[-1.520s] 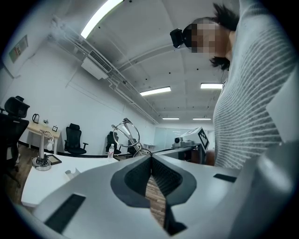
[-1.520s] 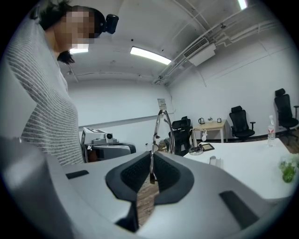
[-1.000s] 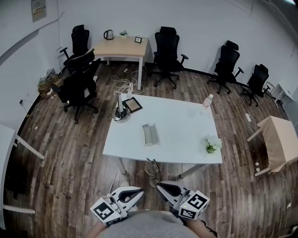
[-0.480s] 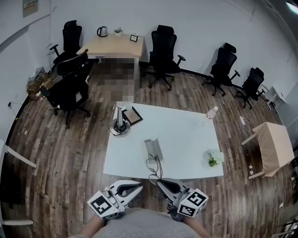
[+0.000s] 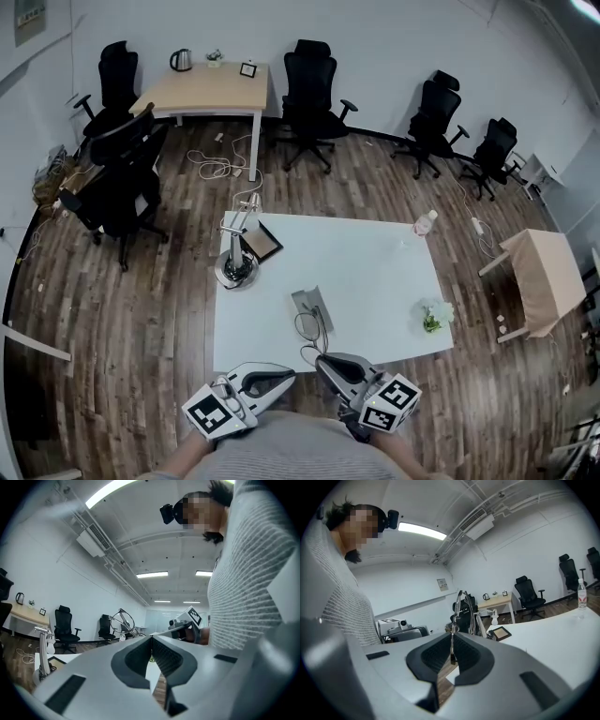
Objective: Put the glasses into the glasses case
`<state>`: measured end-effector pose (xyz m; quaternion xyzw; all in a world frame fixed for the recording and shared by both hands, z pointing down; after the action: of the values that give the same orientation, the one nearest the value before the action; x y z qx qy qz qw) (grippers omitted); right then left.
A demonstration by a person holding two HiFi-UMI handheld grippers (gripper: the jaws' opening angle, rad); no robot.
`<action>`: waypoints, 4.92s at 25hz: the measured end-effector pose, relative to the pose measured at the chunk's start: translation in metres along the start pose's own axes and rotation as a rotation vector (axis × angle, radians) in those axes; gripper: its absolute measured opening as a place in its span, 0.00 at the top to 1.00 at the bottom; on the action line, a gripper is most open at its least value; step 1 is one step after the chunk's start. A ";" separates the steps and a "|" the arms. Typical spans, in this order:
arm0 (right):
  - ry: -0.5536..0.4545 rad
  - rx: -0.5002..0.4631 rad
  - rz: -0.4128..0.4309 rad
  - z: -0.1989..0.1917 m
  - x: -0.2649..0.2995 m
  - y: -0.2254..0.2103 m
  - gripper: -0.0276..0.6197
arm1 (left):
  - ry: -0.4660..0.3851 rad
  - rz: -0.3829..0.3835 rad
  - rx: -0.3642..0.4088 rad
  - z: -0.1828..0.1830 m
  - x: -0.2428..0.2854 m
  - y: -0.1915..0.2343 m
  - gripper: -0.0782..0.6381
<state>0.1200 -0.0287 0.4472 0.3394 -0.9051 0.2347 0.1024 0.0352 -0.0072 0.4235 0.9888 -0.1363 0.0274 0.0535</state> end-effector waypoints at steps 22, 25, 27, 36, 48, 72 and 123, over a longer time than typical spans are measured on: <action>-0.011 0.071 -0.094 0.009 0.043 -0.039 0.92 | 0.015 -0.061 -0.001 -0.011 -0.014 0.061 0.88; 0.004 0.069 -0.083 0.008 0.046 -0.042 0.92 | 0.007 -0.050 -0.004 -0.011 -0.013 0.062 0.88; 0.017 0.067 -0.071 0.007 0.046 -0.044 0.92 | -0.006 -0.046 -0.012 -0.008 -0.011 0.062 0.88; 0.098 0.104 -0.063 -0.003 0.057 -0.068 0.92 | 0.002 -0.048 -0.033 -0.013 -0.006 0.054 0.88; 0.191 0.186 -0.085 -0.033 0.070 -0.109 0.92 | 0.012 -0.025 -0.025 -0.018 -0.014 0.047 0.88; 0.339 0.297 -0.157 -0.086 0.093 -0.171 0.92 | 0.030 0.000 -0.003 -0.022 -0.017 0.053 0.88; 0.552 0.523 -0.123 -0.163 0.122 -0.231 0.92 | 0.099 -0.004 0.007 -0.035 -0.014 0.052 0.88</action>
<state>0.1864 -0.1697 0.7129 0.3316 -0.7310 0.5338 0.2660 0.0065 -0.0496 0.4625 0.9867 -0.1314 0.0767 0.0569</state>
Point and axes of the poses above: the fingertips, and each gripper's own axes: x forward along the fingers, y to its left, z out of its top, the point moved 2 cm from there along -x, backward along the fingers, and after that the axes turned 10 degrees about y, right-handed, at the moved point
